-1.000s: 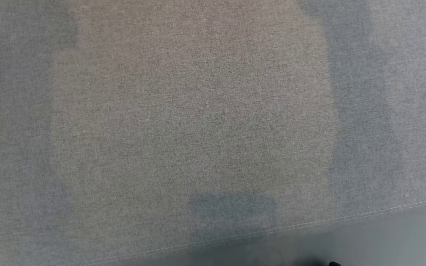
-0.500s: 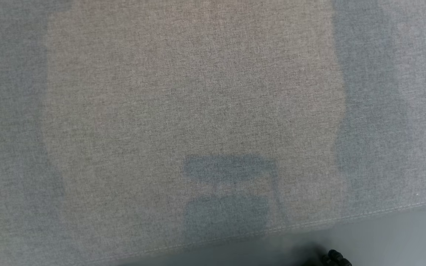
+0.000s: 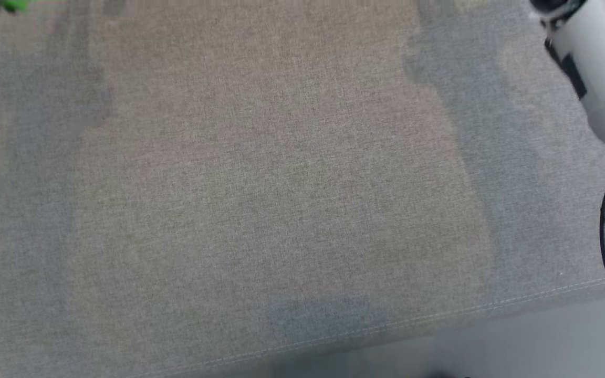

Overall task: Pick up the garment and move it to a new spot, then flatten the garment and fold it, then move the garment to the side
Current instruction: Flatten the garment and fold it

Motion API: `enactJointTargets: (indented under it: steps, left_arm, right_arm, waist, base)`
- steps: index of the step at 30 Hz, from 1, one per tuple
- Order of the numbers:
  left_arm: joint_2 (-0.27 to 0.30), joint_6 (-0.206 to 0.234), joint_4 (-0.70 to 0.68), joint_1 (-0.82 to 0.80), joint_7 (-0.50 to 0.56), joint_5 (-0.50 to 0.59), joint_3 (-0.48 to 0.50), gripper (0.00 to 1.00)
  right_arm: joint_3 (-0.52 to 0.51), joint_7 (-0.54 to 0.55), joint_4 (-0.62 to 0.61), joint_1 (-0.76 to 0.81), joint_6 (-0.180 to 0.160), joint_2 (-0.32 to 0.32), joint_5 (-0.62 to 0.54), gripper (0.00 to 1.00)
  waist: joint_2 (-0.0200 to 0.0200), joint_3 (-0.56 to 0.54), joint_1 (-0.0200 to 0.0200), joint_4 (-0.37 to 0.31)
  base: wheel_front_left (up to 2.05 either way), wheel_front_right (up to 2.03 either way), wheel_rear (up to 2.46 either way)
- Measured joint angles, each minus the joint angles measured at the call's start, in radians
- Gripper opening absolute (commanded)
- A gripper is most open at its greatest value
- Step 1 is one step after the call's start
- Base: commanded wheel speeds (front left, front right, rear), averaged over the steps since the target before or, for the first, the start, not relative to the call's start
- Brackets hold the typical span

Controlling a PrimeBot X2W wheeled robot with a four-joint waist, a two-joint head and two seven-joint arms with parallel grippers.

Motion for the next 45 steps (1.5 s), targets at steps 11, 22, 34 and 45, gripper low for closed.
enactJointTargets:
  steps: [11, 22, 34, 45]
  left_arm:
    - [-0.010, 0.099, -0.313, 0.523, -0.004, 0.028, 0.132, 0.00]
    - [-0.119, 0.143, -0.468, 0.920, -0.006, 0.078, 0.297, 0.00]
    - [-0.326, 0.101, -0.439, 1.190, -0.006, 0.168, 0.451, 0.00]
    - [-0.415, 0.063, -0.371, 1.345, -0.006, 0.266, 0.528, 0.00]
  right_arm:
    - [0.058, -0.019, -0.197, 0.437, 0.000, -0.122, 0.127, 0.00]
    - [-0.169, -0.024, -0.377, 0.808, 0.000, -0.103, 0.035, 0.00]
    - [-0.306, 0.007, -0.500, 1.134, 0.000, -0.100, -0.050, 0.00]
    - [-0.394, 0.150, -0.617, 1.365, 0.000, -0.077, -0.117, 0.00]
  waist:
    - [0.0000, -0.175, -0.0001, -0.010]
    - [0.0000, -0.294, -0.0001, -0.038]
    - [0.0000, -0.368, -0.0001, -0.046]
    - [0.0000, -0.431, -0.0001, -0.029]
  base:
    - [0.00, 0.00, 0.00]
    - [0.00, 0.00, 0.00]
    - [0.00, 0.00, 0.00]
    - [0.00, 0.00, 0.00]
